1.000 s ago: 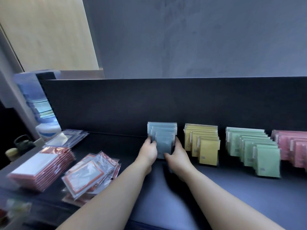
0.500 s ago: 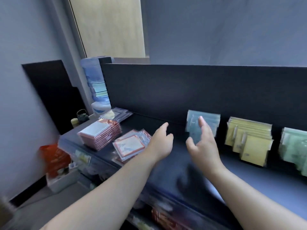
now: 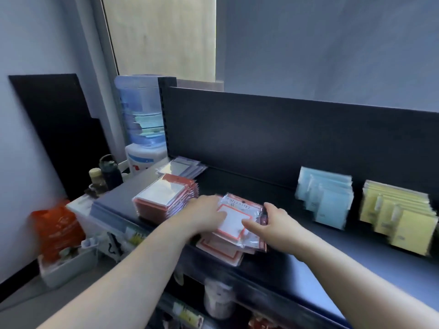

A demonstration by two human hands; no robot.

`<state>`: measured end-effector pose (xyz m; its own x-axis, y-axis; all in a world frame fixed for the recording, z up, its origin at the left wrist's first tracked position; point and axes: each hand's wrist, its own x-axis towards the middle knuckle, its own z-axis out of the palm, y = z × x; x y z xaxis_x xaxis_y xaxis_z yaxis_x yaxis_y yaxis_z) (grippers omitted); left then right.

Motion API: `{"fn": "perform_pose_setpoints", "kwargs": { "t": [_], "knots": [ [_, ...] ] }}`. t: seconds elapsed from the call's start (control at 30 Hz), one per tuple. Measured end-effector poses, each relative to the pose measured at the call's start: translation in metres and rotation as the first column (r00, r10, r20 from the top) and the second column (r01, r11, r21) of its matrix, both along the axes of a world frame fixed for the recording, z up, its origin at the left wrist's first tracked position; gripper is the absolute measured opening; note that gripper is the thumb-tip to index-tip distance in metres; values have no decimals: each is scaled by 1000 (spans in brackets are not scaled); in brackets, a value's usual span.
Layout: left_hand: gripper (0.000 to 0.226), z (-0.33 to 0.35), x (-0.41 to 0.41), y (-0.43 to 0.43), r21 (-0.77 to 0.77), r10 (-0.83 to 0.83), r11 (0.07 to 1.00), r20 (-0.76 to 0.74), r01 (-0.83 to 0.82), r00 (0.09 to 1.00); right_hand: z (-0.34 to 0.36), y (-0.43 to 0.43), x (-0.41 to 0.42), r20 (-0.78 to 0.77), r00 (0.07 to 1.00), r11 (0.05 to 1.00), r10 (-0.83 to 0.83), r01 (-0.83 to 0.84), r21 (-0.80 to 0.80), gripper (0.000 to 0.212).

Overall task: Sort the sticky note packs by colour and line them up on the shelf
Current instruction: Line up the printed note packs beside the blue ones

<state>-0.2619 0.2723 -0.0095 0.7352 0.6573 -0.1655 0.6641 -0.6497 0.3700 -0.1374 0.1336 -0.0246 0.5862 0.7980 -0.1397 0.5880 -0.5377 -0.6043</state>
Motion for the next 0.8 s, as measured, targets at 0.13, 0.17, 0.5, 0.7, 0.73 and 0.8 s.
{"fn": "perform_pose_setpoints", "kwargs": {
  "t": [0.13,0.17,0.5,0.7,0.73,0.8],
  "knots": [
    [38,-6,-5,12,0,-101,995,30,101,994,-9,12,0,-76,987,989,-140,143,27,86],
    [38,-8,-6,14,-10,-126,992,30,127,992,-9,13,-2,-99,982,987,-158,162,26,92],
    [61,-26,19,28,1,-365,930,112,367,924,-5,2,-36,-59,924,924,-379,381,33,50],
    [66,-25,20,35,-14,-267,963,113,270,957,-2,-14,-43,-222,836,851,-502,524,49,57],
    [65,-26,20,36,-42,-251,965,139,259,958,-4,-15,-43,-197,825,837,-529,546,38,57],
    [61,-28,20,40,-130,-228,956,228,261,947,-6,-15,-47,-113,810,814,-576,581,18,56]
  ]
}}
